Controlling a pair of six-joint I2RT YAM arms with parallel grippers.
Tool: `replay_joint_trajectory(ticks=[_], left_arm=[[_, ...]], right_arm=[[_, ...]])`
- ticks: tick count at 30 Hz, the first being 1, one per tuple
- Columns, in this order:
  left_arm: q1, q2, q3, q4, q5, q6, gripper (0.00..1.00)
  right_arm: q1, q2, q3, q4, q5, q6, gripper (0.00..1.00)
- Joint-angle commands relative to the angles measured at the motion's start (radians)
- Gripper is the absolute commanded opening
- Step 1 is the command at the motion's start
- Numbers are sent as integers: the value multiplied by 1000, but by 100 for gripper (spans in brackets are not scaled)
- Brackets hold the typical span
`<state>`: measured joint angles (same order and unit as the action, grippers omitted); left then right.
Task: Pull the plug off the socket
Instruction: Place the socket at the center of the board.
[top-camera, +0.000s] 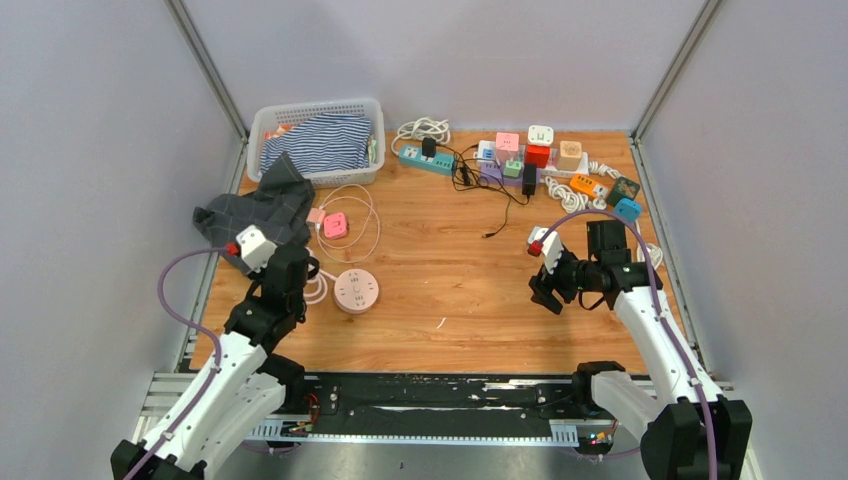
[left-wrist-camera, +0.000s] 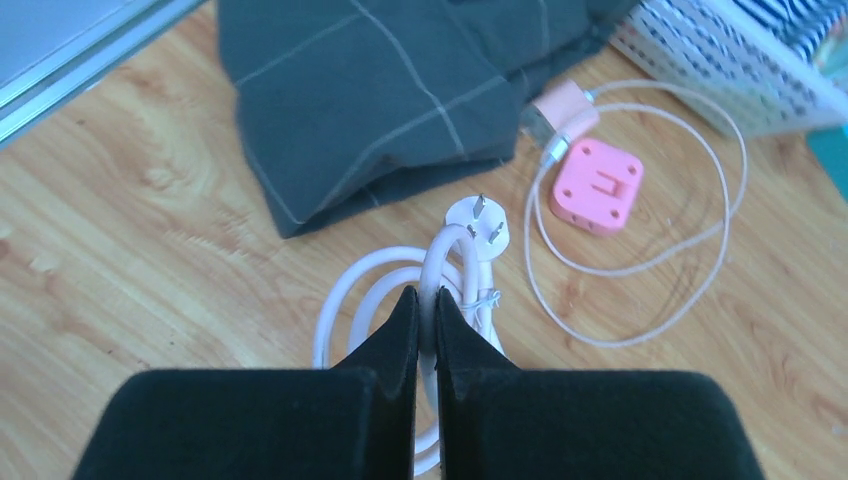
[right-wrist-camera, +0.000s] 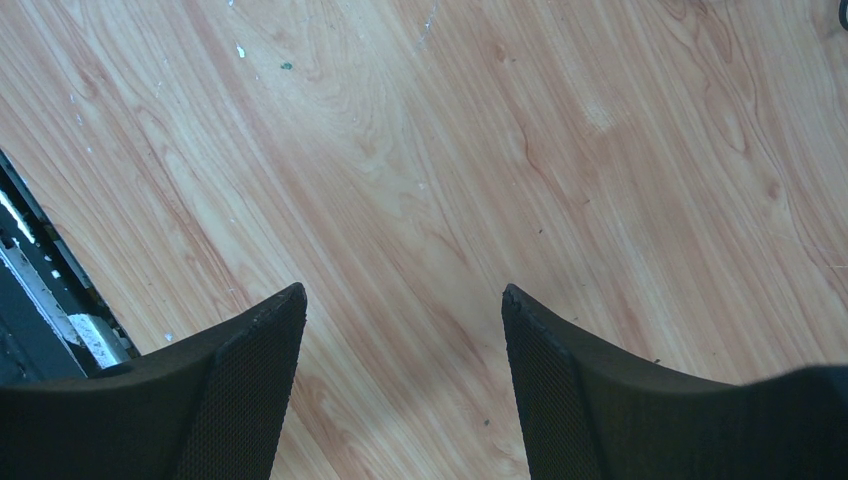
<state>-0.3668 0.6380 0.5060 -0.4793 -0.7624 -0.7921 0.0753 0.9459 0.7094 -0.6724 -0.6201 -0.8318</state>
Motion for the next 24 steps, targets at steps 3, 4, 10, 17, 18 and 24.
replay_joint_trajectory(ticks=[3, 4, 10, 17, 18, 24], left_arm=[[119, -108, -31, -78, -119, -177, 0], [135, -124, -32, -93, -124, -188, 0], [174, -181, -38, -198, -206, -304, 0], [190, -248, -48, -287, -295, -399, 1], [191, -253, -50, -291, -299, -402, 5], [192, -267, -46, -312, -314, -410, 54]], right_arm=[[-23, -5, -14, -3, 2, -10, 74], [-23, -4, -14, -3, 3, -10, 74], [-25, -4, -14, -3, 2, -12, 74], [-28, -5, -16, -3, 0, -13, 74], [-28, -5, -16, -3, -1, -12, 74], [-29, -4, -16, -2, -1, -13, 74]])
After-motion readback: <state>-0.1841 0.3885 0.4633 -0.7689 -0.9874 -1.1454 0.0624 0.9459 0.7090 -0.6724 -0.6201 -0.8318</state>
